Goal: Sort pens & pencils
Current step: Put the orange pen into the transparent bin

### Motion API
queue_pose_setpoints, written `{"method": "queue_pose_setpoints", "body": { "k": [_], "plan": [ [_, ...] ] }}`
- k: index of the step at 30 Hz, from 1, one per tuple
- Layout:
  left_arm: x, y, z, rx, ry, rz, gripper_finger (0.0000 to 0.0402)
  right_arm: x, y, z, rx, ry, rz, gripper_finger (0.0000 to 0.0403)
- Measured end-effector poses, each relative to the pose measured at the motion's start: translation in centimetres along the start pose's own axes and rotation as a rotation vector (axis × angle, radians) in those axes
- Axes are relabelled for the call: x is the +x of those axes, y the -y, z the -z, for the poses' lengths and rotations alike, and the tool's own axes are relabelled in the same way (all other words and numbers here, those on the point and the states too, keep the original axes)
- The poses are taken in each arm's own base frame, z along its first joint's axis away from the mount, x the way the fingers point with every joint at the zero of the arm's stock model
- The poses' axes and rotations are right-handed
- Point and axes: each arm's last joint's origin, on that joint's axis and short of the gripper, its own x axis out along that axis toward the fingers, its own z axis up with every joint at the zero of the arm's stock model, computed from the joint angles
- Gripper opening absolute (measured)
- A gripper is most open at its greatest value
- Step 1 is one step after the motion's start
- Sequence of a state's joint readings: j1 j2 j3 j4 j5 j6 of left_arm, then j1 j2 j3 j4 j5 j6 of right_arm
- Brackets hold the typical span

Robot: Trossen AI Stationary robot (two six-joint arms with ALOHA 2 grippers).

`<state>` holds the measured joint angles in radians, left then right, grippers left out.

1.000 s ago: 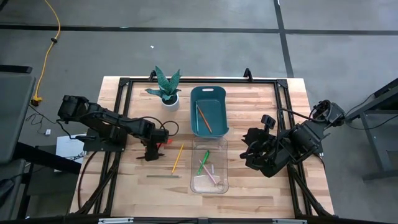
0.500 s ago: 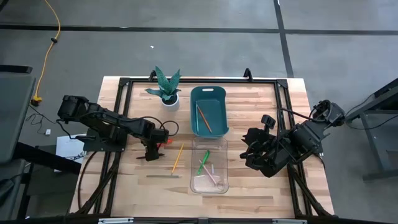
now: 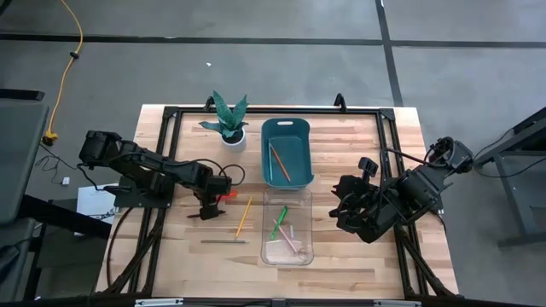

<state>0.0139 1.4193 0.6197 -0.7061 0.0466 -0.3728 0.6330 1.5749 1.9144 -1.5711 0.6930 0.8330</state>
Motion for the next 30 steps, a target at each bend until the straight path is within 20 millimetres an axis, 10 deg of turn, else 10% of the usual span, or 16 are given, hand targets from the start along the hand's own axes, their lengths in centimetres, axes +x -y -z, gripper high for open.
{"method": "queue_pose_setpoints", "body": {
  "k": [30],
  "plan": [
    [0.0, 0.06, -0.02, 0.001, 0.0, 0.013, 0.0019, 0.0, 0.02, -0.02, -0.003, 0.005, 0.005, 0.0041]
  ]
}}
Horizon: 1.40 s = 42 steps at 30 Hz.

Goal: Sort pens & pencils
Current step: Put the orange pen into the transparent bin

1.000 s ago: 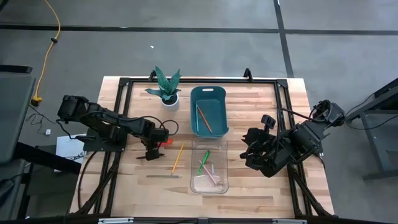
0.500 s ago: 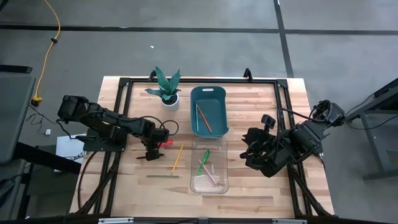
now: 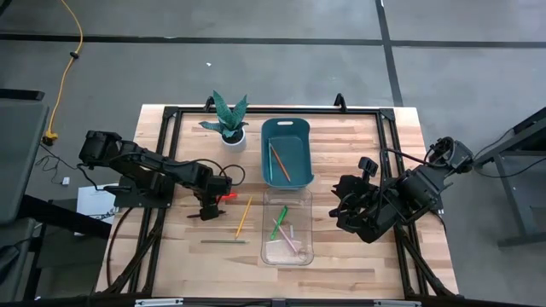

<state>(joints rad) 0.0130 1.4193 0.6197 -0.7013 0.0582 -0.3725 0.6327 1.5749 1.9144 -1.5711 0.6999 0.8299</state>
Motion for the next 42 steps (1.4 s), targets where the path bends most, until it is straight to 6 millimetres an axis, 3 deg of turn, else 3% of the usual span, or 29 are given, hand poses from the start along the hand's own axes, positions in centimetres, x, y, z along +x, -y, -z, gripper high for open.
{"method": "queue_pose_setpoints", "body": {
  "k": [10, 22, 32, 42],
  "plan": [
    [-0.2, 0.1, -0.2, 0.002, 0.0, 0.019, 0.0027, 0.0, 0.0, 0.0, 0.0, 0.0, 0.0, 0.0041],
    [-2.4, 0.6, -0.9, 0.077, 0.015, 0.023, 0.0027, 0.0, 0.0, 0.0, -0.001, 0.001, 0.0, 0.0041],
    [-7.0, 0.9, -1.0, 0.12, 0.132, 0.045, 0.0031, 0.0, 0.0, 0.0, -0.01, 0.002, 0.002, 0.0041],
    [-12.5, 1.9, -2.6, 0.136, 0.321, 0.1, 0.0028, 0.0, 0.0, 0.0, -0.014, 0.006, 0.005, 0.0041]
  ]
}}
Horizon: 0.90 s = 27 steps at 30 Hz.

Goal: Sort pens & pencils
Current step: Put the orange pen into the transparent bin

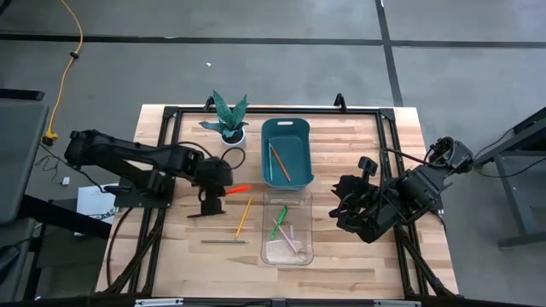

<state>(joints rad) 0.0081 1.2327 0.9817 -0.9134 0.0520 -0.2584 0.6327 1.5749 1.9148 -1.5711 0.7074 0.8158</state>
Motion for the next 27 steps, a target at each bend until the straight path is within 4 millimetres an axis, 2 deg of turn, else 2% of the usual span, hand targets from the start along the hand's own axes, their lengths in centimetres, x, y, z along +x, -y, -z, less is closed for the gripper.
{"method": "queue_pose_setpoints", "body": {
  "k": [7, 12, 17, 27],
  "plan": [
    [-2.2, 2.1, -1.8, 0.026, 0.144, 0.048, 0.0025, 0.0, 0.0, 0.0, 0.001, 0.007, 0.007, 0.0041],
    [-2.6, 3.7, -2.6, -0.019, 0.254, 0.101, 0.0027, 0.0, 0.0, 0.0, -0.005, 0.014, 0.013, 0.0041],
    [-1.7, 5.1, -3.5, -0.071, 0.302, 0.138, 0.0023, 0.0, 0.0, 0.0, -0.018, 0.015, 0.014, 0.0041],
    [2.1, 7.0, -5.7, -0.164, 0.33, 0.23, 0.0026, -0.7, 0.9, -0.1, -0.047, 0.029, 0.0, 0.0041]
  ]
}}
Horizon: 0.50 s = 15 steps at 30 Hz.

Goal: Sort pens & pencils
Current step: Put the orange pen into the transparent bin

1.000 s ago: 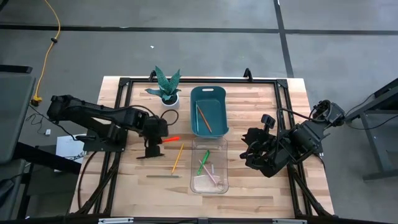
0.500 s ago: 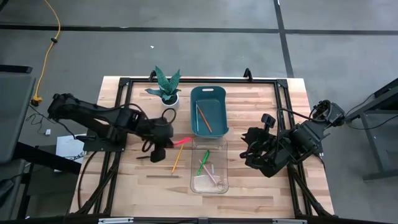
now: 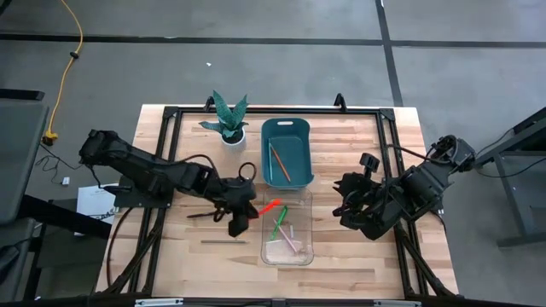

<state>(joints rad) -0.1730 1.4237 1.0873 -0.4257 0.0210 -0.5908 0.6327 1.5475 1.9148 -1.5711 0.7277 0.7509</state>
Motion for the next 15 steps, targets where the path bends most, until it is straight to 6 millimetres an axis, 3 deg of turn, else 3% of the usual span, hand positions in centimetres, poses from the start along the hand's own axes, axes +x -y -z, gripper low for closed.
{"method": "queue_pose_setpoints", "body": {
  "k": [10, 15],
  "plan": [
    [1.8, 2.0, -3.1, -0.009, -0.044, -0.047, 0.0027, -1.7, 1.6, 0.3, 0.018, 0.037, -0.042, 0.0041],
    [2.9, 2.9, -3.7, 0.009, -0.129, -0.097, 0.0027, -2.2, 2.1, 0.4, -0.001, 0.048, -0.052, 0.0041]
  ]
}}
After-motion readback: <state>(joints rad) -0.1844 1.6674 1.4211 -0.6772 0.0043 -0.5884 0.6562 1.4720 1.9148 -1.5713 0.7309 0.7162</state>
